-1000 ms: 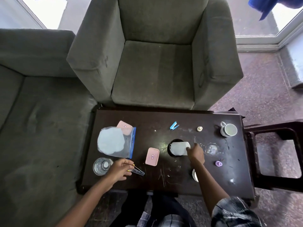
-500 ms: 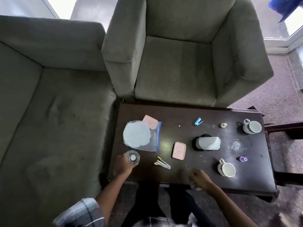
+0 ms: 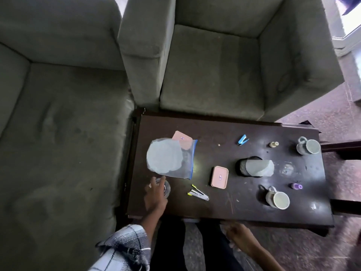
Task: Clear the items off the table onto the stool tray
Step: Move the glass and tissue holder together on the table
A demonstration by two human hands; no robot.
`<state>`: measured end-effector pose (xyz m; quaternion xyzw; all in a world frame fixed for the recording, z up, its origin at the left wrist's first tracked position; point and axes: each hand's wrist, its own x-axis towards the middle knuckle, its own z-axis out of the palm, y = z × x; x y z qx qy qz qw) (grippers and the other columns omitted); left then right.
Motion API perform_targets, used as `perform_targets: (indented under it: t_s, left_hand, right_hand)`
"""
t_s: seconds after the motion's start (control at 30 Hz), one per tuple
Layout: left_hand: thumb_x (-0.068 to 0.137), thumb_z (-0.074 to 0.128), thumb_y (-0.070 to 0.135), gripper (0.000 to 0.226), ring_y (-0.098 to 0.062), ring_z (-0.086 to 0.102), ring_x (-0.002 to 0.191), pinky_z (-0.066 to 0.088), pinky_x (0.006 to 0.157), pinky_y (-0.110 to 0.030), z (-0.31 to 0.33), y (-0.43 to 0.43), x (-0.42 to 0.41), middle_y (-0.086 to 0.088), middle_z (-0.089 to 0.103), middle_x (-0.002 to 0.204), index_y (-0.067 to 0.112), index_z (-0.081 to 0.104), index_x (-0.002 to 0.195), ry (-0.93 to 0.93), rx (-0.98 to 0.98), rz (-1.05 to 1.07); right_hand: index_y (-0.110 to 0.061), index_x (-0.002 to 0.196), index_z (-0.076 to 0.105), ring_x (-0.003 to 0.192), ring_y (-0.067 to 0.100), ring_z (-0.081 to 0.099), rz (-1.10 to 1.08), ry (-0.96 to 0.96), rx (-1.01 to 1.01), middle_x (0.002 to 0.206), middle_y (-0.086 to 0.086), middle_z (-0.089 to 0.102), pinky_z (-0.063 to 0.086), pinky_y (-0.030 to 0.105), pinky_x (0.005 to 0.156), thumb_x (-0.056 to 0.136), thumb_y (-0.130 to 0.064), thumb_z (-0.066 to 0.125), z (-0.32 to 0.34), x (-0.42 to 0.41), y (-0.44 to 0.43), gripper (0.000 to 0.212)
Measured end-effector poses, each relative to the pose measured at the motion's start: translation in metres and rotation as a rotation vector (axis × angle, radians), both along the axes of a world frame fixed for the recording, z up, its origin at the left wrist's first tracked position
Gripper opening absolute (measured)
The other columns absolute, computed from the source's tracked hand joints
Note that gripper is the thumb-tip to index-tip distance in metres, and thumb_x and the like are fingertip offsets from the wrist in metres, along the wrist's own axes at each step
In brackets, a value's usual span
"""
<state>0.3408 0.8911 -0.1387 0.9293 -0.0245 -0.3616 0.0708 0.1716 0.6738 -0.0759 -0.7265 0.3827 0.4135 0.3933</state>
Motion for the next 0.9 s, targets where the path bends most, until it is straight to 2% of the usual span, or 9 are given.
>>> perform_targets:
  t_s: [0.1, 0.2, 0.33, 0.43, 0.5, 0.6, 0.7, 0.8, 0.9]
  left_hand:
    - [0.075, 0.069, 0.016, 0.075, -0.026, 0.039, 0.118, 0.053, 0.078, -0.033, 0.013, -0.008, -0.004, 0.003, 0.029, 0.138, 0.038, 0.031, 0.136, -0.044, 0.019, -0.074]
    - [0.076, 0.066, 0.017, 0.072, -0.026, 0.039, 0.119, 0.053, 0.080, -0.034, 0.031, -0.026, -0.006, 0.002, 0.029, 0.139, 0.037, 0.031, 0.137, -0.058, -0.004, -0.162]
    - [0.078, 0.060, 0.014, 0.067, -0.027, 0.038, 0.122, 0.053, 0.083, -0.036, 0.055, -0.069, -0.005, 0.003, 0.029, 0.140, 0.038, 0.032, 0.134, -0.077, -0.069, -0.243]
    - [0.077, 0.061, 0.013, 0.067, -0.026, 0.042, 0.118, 0.051, 0.085, -0.037, 0.065, -0.112, 0.002, 0.003, 0.030, 0.138, 0.038, 0.033, 0.133, -0.102, -0.106, -0.302]
    - [0.076, 0.063, 0.010, 0.071, -0.028, 0.041, 0.120, 0.049, 0.087, -0.038, 0.067, -0.141, 0.013, 0.002, 0.029, 0.140, 0.036, 0.032, 0.135, -0.108, -0.123, -0.336]
    - [0.076, 0.063, 0.011, 0.073, -0.029, 0.037, 0.124, 0.047, 0.090, -0.039, 0.063, -0.179, 0.033, 0.002, 0.027, 0.141, 0.035, 0.030, 0.137, -0.106, -0.148, -0.363]
    - [0.075, 0.062, 0.011, 0.075, -0.030, 0.035, 0.126, 0.044, 0.094, -0.040, 0.049, -0.212, 0.057, 0.001, 0.028, 0.141, 0.037, 0.030, 0.139, -0.107, -0.154, -0.386]
    - [0.073, 0.066, 0.011, 0.080, -0.030, 0.038, 0.123, 0.044, 0.095, -0.039, 0.032, -0.236, 0.081, 0.001, 0.029, 0.141, 0.038, 0.030, 0.139, -0.130, -0.130, -0.405]
    - [0.074, 0.067, 0.012, 0.079, -0.029, 0.039, 0.121, 0.046, 0.090, -0.039, 0.015, -0.255, 0.100, 0.002, 0.029, 0.140, 0.038, 0.030, 0.139, -0.123, -0.108, -0.417]
  right_hand:
    - [-0.015, 0.069, 0.058, 0.031, -0.002, 0.046, -0.060, -0.019, -0.023, 0.047, -0.010, 0.054, 0.039, 0.014, 0.037, 0.084, -0.001, 0.047, -0.001, -0.008, -0.012, 0.023]
    - [-0.009, 0.083, 0.065, 0.032, -0.001, 0.048, -0.092, -0.029, -0.019, 0.060, -0.004, 0.055, 0.039, 0.014, 0.038, 0.085, -0.002, 0.046, -0.003, -0.010, -0.027, 0.020]
    - [-0.015, 0.059, 0.047, 0.034, -0.001, 0.043, -0.077, -0.056, -0.012, 0.055, -0.001, 0.048, 0.037, 0.015, 0.042, 0.085, -0.005, 0.047, 0.005, 0.004, -0.052, 0.028]
    - [-0.019, 0.051, 0.036, 0.046, 0.000, 0.039, -0.058, -0.129, -0.082, 0.050, -0.006, 0.042, 0.032, 0.013, 0.045, 0.086, -0.010, 0.050, 0.004, 0.020, -0.077, 0.039]
    - [-0.018, 0.048, 0.037, 0.051, 0.005, 0.044, -0.118, -0.180, -0.133, 0.048, -0.006, 0.045, 0.033, 0.016, 0.048, 0.087, -0.012, 0.053, 0.001, 0.032, -0.096, 0.042]
    - [-0.016, 0.046, 0.044, 0.047, 0.010, 0.048, -0.299, -0.204, -0.154, 0.044, -0.007, 0.048, 0.036, 0.024, 0.051, 0.085, -0.007, 0.053, -0.009, 0.042, -0.124, 0.041]
    - [-0.018, 0.049, 0.044, 0.039, 0.009, 0.044, -0.437, -0.198, -0.138, 0.043, -0.007, 0.045, 0.038, 0.023, 0.045, 0.087, 0.001, 0.050, -0.020, 0.047, -0.146, 0.043]
    - [-0.021, 0.066, 0.047, 0.042, 0.014, 0.041, -0.572, -0.231, -0.099, 0.053, 0.001, 0.044, 0.032, 0.016, 0.030, 0.087, 0.009, 0.045, -0.031, 0.050, -0.161, 0.037]
    - [-0.018, 0.078, 0.048, 0.046, 0.017, 0.046, -0.732, -0.279, -0.019, 0.062, 0.007, 0.050, 0.035, 0.017, 0.033, 0.086, 0.010, 0.042, -0.053, 0.049, -0.172, 0.029]
